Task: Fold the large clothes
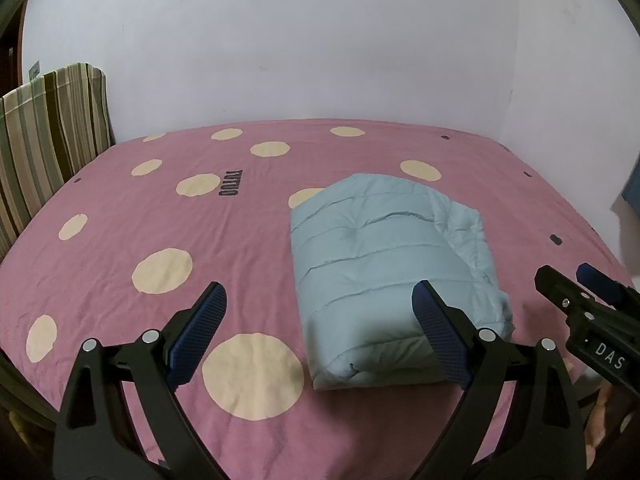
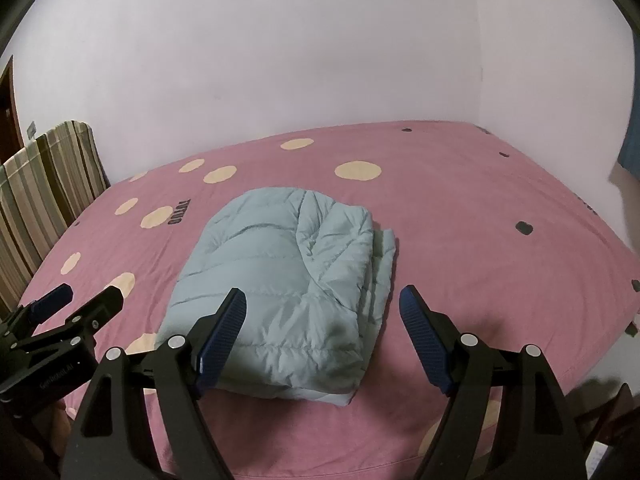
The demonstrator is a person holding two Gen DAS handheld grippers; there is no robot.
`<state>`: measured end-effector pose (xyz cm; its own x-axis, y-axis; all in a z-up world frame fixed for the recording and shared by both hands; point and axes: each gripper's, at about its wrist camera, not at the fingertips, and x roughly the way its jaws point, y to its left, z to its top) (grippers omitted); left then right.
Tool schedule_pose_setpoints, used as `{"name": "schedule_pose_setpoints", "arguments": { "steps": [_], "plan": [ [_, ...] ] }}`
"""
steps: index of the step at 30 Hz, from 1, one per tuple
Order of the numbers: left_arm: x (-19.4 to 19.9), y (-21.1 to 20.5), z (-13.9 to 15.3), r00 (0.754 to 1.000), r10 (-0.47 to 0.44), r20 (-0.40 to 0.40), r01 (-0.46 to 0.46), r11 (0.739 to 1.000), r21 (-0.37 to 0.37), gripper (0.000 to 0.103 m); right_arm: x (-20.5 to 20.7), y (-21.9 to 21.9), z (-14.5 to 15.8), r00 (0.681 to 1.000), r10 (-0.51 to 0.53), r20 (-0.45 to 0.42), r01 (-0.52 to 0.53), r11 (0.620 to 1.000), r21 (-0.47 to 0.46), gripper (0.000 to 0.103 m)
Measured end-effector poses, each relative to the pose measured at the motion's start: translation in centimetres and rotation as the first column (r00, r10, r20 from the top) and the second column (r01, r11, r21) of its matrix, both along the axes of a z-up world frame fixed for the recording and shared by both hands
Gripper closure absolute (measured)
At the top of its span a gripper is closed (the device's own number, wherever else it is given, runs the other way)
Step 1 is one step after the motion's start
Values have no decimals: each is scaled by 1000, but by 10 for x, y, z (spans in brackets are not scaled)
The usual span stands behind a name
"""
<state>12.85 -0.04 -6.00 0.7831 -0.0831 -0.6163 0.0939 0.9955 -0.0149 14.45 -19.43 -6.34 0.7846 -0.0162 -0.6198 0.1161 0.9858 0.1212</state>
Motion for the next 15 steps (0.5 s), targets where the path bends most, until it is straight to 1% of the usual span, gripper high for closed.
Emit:
{"name": "schedule_pose_setpoints", "arguments": {
  "steps": [15],
  "plan": [
    [-2, -1, 1, 1000, 4, -1, -4, 1000, -4, 9, 0, 2, 1, 1000, 0, -1, 0, 1000, -2, 25]
  ]
}}
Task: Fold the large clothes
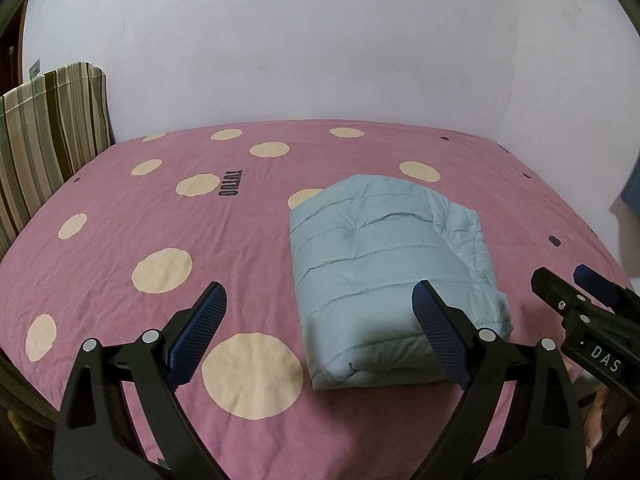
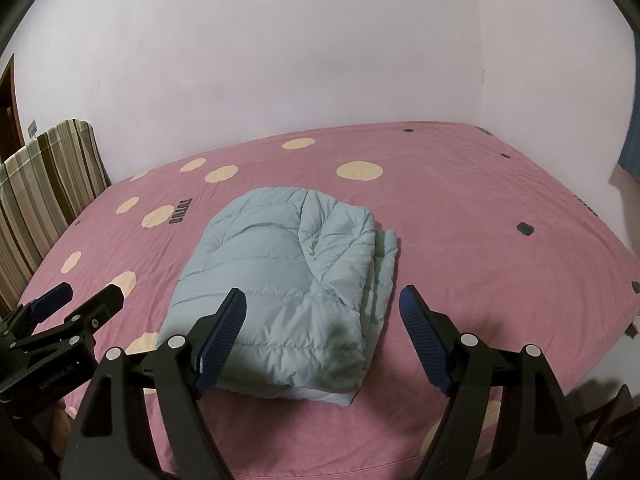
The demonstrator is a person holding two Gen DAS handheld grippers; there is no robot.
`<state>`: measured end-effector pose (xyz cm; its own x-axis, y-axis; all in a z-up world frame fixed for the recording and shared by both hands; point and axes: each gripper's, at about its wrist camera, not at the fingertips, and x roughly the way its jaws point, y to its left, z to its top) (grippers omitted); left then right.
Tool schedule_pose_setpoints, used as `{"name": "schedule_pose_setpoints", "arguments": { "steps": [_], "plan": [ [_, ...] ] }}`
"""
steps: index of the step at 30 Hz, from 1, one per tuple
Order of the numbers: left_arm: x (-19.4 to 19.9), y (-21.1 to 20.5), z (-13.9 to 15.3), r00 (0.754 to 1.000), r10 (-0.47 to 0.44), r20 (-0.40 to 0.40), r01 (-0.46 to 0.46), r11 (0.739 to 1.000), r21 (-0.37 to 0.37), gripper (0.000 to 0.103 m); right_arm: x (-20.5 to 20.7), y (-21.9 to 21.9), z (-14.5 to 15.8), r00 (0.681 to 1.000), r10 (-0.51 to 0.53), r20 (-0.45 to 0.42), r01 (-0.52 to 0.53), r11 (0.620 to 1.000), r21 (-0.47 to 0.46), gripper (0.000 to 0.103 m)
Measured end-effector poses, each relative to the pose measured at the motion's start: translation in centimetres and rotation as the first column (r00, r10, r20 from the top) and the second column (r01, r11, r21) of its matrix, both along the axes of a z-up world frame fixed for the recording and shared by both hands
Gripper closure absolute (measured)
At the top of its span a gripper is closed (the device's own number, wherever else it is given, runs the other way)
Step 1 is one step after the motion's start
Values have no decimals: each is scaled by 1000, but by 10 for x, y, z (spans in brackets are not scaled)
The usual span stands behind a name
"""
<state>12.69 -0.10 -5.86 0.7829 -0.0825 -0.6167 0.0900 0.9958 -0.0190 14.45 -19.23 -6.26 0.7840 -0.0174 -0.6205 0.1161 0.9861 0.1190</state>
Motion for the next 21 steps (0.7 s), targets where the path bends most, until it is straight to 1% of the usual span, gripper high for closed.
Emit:
{"name": "schedule_pose_setpoints", "arguments": {
  "steps": [21],
  "plan": [
    [-2, 1, 1, 1000, 7, 9, -7, 1000, 2, 9, 0, 0, -1, 1000, 5, -6, -5, 1000, 1, 25]
  ]
}}
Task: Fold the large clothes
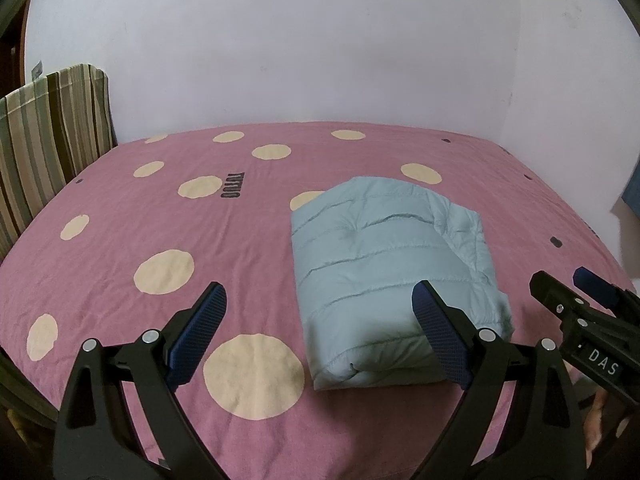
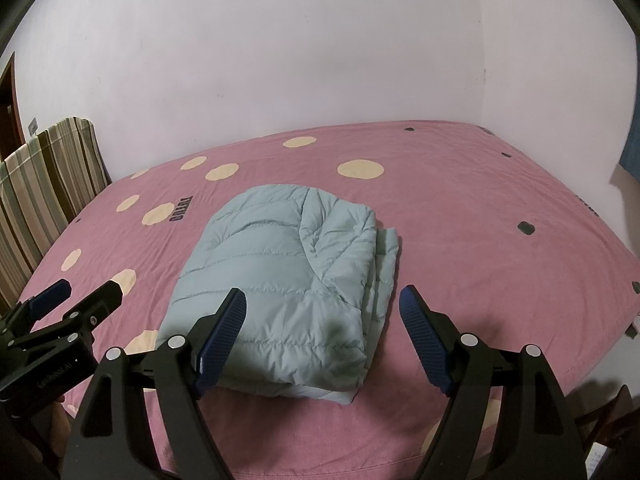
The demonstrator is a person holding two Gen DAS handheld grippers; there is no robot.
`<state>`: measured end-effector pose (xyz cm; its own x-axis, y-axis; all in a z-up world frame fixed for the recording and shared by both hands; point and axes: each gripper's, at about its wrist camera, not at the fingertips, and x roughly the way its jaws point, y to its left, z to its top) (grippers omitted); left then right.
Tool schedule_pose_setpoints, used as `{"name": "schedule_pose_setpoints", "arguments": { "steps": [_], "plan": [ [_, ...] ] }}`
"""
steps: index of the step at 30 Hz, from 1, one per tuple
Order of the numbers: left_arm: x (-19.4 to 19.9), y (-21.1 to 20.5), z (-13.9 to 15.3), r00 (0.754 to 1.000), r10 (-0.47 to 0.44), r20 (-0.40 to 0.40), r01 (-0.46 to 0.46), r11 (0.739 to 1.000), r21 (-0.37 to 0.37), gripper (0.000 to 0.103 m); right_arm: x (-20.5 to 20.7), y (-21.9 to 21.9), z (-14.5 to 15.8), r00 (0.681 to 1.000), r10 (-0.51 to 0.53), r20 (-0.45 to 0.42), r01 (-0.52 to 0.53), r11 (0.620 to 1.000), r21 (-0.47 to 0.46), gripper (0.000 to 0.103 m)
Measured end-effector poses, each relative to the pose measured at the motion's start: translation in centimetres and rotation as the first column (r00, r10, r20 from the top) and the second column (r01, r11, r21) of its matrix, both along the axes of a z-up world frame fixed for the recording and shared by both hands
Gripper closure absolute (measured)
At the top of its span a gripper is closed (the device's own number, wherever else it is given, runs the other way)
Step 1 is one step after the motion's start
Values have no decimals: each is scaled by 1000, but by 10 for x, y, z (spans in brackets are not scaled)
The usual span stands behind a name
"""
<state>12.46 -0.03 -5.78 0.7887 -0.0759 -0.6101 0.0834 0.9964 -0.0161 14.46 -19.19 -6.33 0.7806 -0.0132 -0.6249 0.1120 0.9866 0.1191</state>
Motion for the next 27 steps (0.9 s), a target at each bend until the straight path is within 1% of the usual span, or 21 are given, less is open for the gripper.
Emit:
{"name": "schedule_pose_setpoints", "arguments": {
  "steps": [9, 15, 21, 24, 27],
  "plan": [
    [-2, -3, 1, 1000, -6, 16, 5, 1000, 11, 9, 0, -1, 0, 1000, 7, -4, -7, 1000, -1, 25],
    [-2, -1, 2, 1000, -4, 18, 4, 1000, 0, 9, 0, -1, -1, 1000, 11, -5, -11, 1000, -2, 25],
    [-2, -4, 1, 1000, -17, 18, 17, 1000, 5, 9, 1, -1, -2, 1000, 18, -10, -18, 1000, -3, 25],
    [-2, -8, -1, 1000, 1, 11, -2, 1000, 26, 9, 1, -2, -2, 1000, 21, -12, -21, 1000, -2, 25],
    [-2, -11, -2, 1000, -9, 6, 9, 1000, 19, 9, 1, -2, -2, 1000, 23, -14, -23, 1000, 0, 25]
  ]
}}
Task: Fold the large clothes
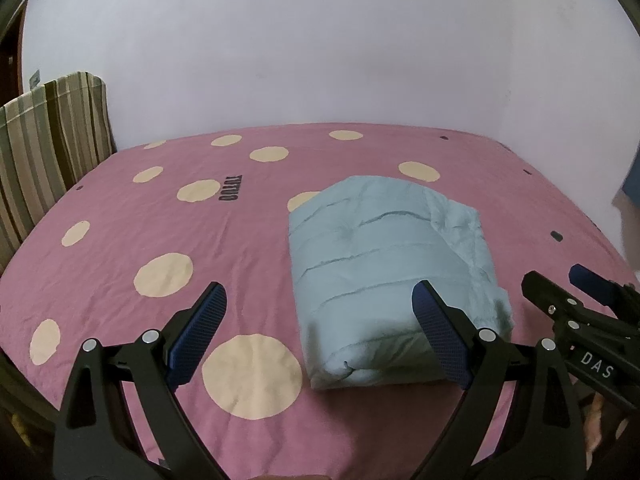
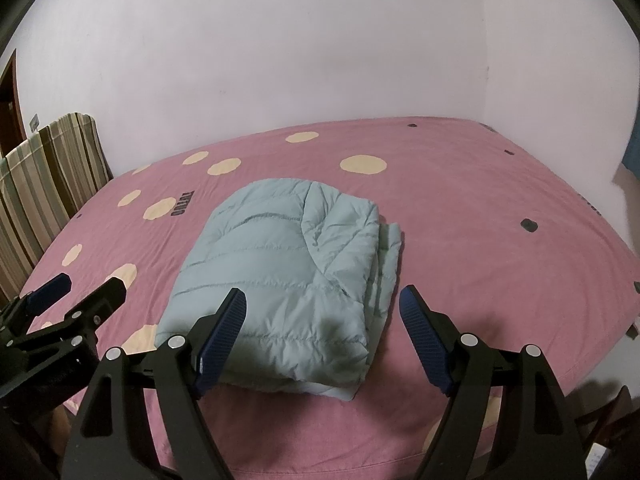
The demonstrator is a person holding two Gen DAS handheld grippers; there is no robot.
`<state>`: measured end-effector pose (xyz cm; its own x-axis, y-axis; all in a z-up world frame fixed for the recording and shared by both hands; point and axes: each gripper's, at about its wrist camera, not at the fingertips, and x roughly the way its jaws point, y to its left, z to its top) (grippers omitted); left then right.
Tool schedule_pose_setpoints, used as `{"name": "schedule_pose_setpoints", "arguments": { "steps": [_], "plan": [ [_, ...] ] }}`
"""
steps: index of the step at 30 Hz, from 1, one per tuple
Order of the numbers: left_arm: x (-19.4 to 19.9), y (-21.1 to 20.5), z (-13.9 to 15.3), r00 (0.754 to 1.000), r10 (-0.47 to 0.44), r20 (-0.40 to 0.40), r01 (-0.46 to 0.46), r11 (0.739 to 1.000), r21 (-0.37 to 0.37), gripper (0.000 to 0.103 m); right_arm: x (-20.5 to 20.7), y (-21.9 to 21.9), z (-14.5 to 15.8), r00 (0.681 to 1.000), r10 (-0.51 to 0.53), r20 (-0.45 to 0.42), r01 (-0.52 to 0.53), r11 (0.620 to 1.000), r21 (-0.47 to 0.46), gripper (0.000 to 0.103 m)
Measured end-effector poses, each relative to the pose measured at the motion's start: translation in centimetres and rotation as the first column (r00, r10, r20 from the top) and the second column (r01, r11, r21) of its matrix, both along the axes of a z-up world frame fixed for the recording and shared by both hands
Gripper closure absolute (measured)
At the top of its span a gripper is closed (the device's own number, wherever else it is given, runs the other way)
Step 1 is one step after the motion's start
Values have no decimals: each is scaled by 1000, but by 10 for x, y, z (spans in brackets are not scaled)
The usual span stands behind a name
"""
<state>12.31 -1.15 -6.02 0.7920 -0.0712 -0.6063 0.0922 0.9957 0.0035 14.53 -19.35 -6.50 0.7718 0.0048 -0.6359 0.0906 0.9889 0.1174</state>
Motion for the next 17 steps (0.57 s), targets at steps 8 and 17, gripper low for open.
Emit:
{"name": "schedule_pose_setpoints", "arguments": {
  "steps": [8, 17],
  "plan": [
    [-3, -2, -3, 999, -22, 27, 22, 1000, -1, 4, 0, -1, -1, 1000, 4, -3, -4, 1000, 3, 25],
    [10, 6, -10, 999, -8, -32, 7, 1000, -23, 4, 4, -4, -2, 1000, 1, -3, -1, 1000, 5, 25]
  ]
}}
